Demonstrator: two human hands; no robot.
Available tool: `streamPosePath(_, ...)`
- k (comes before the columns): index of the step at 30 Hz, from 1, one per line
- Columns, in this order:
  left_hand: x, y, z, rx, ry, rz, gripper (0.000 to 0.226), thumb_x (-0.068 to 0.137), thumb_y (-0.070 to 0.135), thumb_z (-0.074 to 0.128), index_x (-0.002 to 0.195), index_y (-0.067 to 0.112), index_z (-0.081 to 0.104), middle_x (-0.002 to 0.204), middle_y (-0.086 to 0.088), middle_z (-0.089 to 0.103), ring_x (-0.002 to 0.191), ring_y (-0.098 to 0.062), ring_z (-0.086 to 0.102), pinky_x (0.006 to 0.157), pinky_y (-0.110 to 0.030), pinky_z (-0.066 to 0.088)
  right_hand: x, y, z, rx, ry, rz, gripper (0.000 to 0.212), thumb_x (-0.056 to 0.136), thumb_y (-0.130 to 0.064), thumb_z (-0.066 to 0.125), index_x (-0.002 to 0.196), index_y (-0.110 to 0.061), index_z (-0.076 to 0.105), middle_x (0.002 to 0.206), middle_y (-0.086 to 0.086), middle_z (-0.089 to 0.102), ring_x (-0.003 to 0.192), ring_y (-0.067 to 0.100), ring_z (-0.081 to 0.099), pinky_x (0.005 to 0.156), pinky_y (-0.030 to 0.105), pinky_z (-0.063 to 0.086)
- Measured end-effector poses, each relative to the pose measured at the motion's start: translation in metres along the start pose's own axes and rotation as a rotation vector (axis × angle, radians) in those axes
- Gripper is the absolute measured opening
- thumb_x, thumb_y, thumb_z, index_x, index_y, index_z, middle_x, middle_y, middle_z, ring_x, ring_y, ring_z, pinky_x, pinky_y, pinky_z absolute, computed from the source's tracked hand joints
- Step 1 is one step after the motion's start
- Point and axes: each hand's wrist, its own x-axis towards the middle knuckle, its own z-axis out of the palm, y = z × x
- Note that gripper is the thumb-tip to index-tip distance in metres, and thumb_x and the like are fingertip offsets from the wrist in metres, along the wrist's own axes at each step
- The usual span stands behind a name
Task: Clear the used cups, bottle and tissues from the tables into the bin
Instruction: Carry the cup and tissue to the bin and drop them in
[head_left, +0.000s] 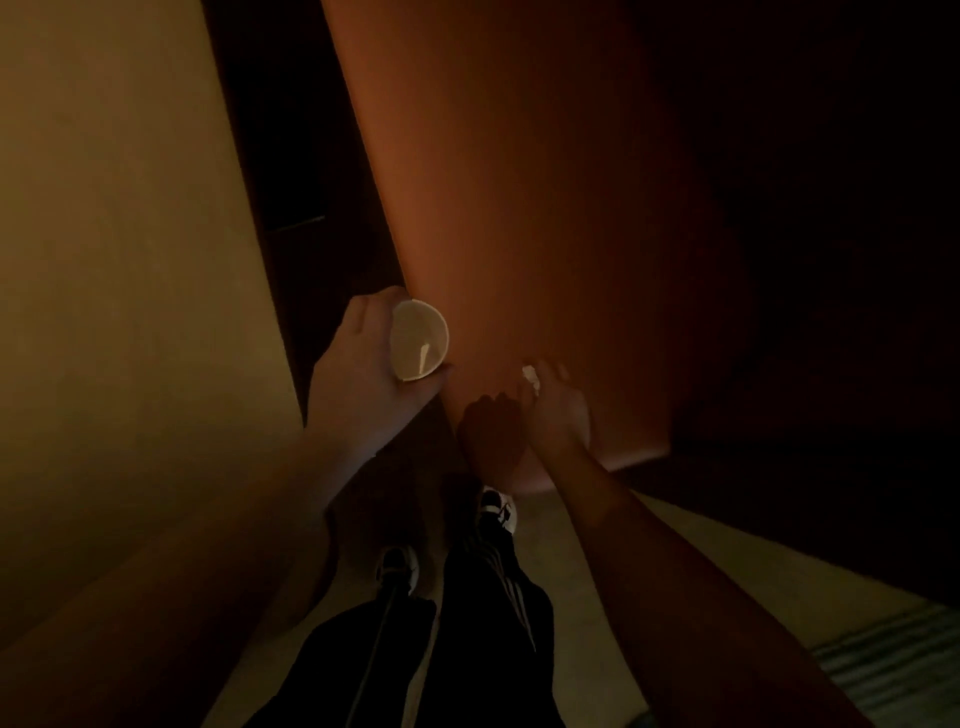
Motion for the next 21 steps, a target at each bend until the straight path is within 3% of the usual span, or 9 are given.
streamPosePath(5,-0.03,0.015,-0.035,-0.021,-0.012,0.12,0.074,0.067,0.051,0.077,0.127,0.028,0.041,0.124,0.006,0.045,0.109,-0.018,0.052,0.074,-0.036,0.047,-0.078,-0.033,-0.057,-0.069,0.127,0.02,0.03,0.095,-0.022,0.046,0.124,-0.019,0.054,0.126,0.006,0.054,0.103,0.023,0.058,0.072,0.028,0.047)
streamPosePath(8,-0.055,0.018,-0.044,-0.043,-0.043,0.199,0.072,0.063,0.057,0.071,0.124,0.033,0.041,0.121,0.009,0.044,0.105,-0.022,0.055,0.071,-0.033,0.043,-0.135,-0.043,-0.071,0.022,0.281,0.085,0.027,0.095,-0.022,0.05,0.12,-0.012,0.054,0.119,0.012,0.056,0.102,0.027,0.058,0.076,0.033,0.051)
streamPosePath(11,-0.084,0.026,-0.046,-0.062,-0.116,0.323,0.076,0.062,0.057,0.075,0.125,0.032,0.041,0.122,0.007,0.047,0.103,-0.022,0.056,0.072,-0.03,0.042,-0.198,-0.047,-0.069,0.084,0.399,0.174,0.023,0.094,-0.021,0.052,0.115,-0.013,0.055,0.117,0.011,0.055,0.097,0.027,0.058,0.069,0.028,0.047)
streamPosePath(14,-0.116,0.04,-0.042,-0.063,-0.195,0.513,0.078,0.064,0.051,0.079,0.128,0.028,0.04,0.122,-0.001,0.051,0.1,-0.023,0.058,0.068,-0.029,0.041,-0.268,-0.041,-0.062,0.113,0.538,0.29,0.02,0.094,-0.024,0.051,0.113,-0.019,0.055,0.106,0.002,0.054,0.09,0.021,0.057,0.062,0.021,0.039)
streamPosePath(18,-0.17,0.07,-0.027,-0.116,-0.337,0.687,0.079,0.066,0.047,0.08,0.131,0.028,0.039,0.122,-0.005,0.05,0.101,-0.019,0.051,0.069,-0.031,0.041,-0.364,-0.026,-0.051,0.134,0.719,0.484,0.021,0.094,-0.031,0.048,0.111,-0.021,0.056,0.098,-0.004,0.052,0.084,0.015,0.055,0.065,0.025,0.04)
streamPosePath(21,-0.221,0.096,-0.009,-0.224,-0.467,0.821,0.076,0.063,0.039,0.084,0.127,0.021,0.046,0.119,-0.006,0.049,0.103,-0.025,0.051,0.076,-0.042,0.048,-0.437,-0.016,-0.041,0.144,0.842,0.642,0.02,0.094,-0.033,0.049,0.111,-0.024,0.056,0.095,-0.008,0.049,0.084,0.012,0.053,0.066,0.024,0.04)
